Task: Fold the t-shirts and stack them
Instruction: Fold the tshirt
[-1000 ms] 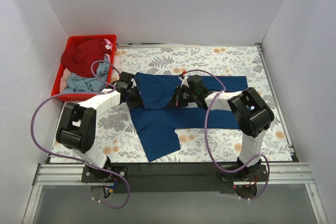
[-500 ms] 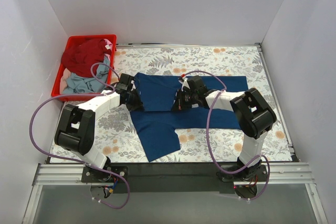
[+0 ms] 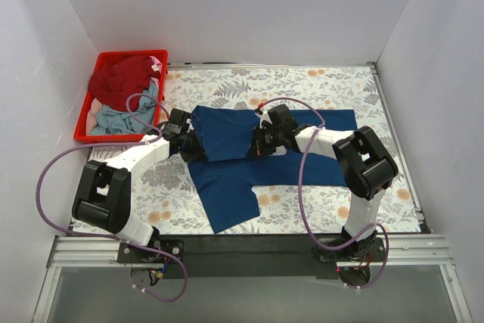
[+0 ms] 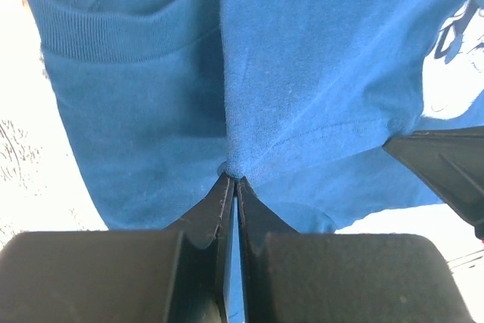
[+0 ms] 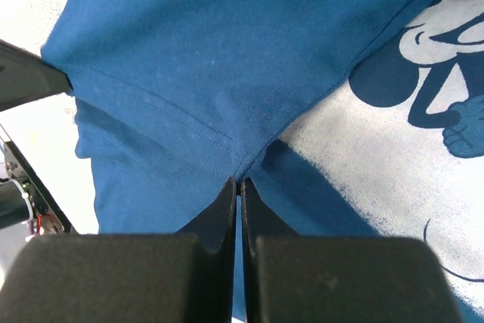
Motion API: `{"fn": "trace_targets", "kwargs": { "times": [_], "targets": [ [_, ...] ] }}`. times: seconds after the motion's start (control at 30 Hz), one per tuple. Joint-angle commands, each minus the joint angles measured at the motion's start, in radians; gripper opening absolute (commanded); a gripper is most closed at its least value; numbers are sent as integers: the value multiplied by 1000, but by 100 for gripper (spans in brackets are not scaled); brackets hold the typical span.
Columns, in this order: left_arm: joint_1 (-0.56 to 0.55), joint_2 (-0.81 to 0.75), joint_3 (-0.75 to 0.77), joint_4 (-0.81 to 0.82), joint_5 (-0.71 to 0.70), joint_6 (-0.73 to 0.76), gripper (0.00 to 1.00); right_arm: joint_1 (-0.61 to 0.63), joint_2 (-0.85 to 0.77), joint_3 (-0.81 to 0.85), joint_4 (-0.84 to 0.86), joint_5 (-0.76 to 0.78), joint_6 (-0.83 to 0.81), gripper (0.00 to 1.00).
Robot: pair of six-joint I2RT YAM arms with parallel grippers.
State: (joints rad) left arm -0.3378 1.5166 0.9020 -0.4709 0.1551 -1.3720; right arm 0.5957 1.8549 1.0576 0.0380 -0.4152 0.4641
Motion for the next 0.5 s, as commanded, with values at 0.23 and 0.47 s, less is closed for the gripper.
{"fn": "trace_targets", "kwargs": {
  "times": [0.23, 0.47],
  "targets": [
    [-18, -24, -69, 29, 9, -59, 0, -5, 38, 47, -33, -5, -35, 1],
    [-26, -19, -68, 38, -6, -61, 10, -5, 30, 64, -73, 7, -53, 5]
  ]
}}
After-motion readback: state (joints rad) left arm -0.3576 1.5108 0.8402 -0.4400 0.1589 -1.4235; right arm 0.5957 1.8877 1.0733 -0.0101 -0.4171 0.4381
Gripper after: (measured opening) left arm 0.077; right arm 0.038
